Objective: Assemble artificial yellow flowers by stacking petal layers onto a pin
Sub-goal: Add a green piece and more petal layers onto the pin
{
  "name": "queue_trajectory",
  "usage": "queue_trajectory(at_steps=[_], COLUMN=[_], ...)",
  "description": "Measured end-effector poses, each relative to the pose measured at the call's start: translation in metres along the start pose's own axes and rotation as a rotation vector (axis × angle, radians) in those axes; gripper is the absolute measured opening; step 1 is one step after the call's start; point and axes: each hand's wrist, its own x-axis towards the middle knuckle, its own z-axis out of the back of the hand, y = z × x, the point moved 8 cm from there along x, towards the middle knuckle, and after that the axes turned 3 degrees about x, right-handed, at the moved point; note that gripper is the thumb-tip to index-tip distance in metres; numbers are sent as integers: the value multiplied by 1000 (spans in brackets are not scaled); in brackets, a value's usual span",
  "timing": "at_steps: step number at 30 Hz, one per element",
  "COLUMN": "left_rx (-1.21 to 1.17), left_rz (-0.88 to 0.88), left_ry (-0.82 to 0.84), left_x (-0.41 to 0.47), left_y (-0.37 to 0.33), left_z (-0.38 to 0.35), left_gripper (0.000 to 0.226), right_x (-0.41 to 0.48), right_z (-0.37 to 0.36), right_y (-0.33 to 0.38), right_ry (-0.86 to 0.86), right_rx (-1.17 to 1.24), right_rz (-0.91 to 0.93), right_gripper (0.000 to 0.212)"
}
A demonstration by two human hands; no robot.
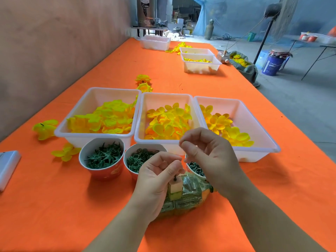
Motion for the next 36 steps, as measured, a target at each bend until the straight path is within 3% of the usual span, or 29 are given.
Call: queue_trajectory(at_steps=[4, 7, 19, 36], left_rx=[-37, -47, -98, -123], left_rz=[23, 41, 59, 75], left_ry=[37, 16, 67, 91], left_x=[-1, -2, -2, 0], left_y=[2, 5, 7, 9], left_z=[-1, 3, 2, 2], left_gripper=[33, 41, 32, 37], right_x=[-13, -16, -15, -17], right_z=[-8, -5, -14, -12], right_y=[3, 5, -3, -4], right_ry=[9, -27, 46, 53], right_rx=[13, -163, -150, -133], right_rz=[27, 79, 15, 20], right_gripper=[6, 6, 7, 6])
